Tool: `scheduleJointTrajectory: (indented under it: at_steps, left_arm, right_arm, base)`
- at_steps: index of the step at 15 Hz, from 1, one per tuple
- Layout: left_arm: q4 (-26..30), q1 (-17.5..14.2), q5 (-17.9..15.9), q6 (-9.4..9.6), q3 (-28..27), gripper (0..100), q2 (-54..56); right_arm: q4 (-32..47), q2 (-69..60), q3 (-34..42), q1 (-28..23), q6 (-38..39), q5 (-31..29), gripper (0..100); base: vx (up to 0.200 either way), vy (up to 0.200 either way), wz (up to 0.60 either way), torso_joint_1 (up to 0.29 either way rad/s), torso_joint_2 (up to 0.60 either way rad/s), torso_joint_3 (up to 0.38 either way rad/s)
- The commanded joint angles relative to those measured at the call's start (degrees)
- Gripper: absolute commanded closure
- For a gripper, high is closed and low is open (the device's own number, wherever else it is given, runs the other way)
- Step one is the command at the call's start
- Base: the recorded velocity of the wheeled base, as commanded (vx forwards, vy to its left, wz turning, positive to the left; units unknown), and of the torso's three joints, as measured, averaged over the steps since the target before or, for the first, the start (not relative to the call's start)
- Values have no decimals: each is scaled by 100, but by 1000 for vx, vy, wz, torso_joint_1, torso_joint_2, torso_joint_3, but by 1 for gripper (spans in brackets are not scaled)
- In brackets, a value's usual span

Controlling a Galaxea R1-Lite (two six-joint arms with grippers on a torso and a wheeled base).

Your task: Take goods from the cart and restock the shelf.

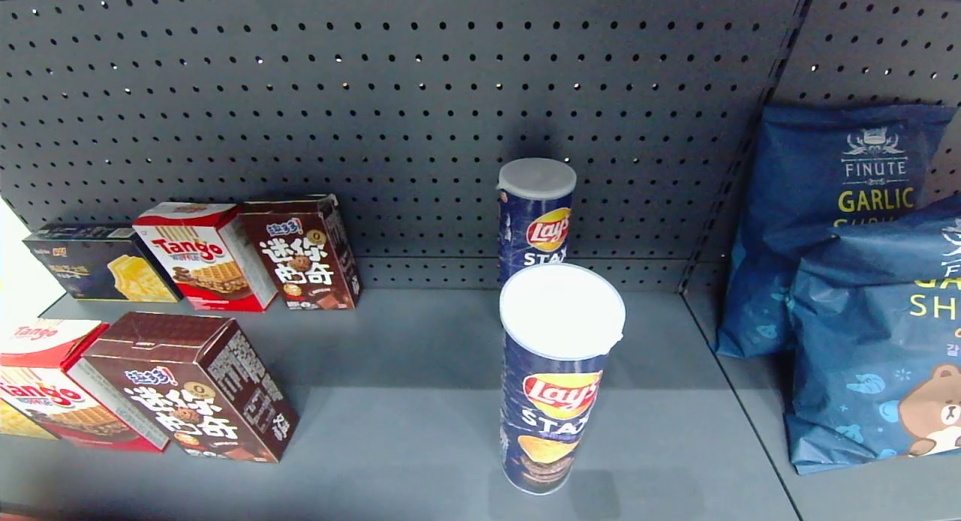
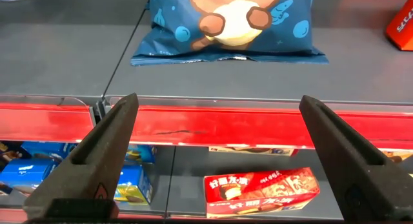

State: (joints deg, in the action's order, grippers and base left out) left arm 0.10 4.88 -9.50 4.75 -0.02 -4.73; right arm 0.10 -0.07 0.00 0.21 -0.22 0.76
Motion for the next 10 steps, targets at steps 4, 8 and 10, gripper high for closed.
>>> scheduleJointTrajectory:
  at_steps: [4, 8, 10]
  left_arm:
    - [-1, -725, 686, -133, 2, 0, 51]
    - [-10, -699, 862, -212, 2, 0, 69]
    - [-10, -470, 440, -308, 2, 0, 280]
  right_arm:
    - [-1, 7, 0, -3, -4, 4, 0]
    - [-1, 7, 0, -3, -4, 4, 0]
    - [-1, 7, 0, -3, -4, 4, 0]
  base:
    - [0, 0, 0, 0, 0, 0]
    - [0, 0, 0, 0, 0, 0]
    - [0, 0, 0, 0, 0, 0]
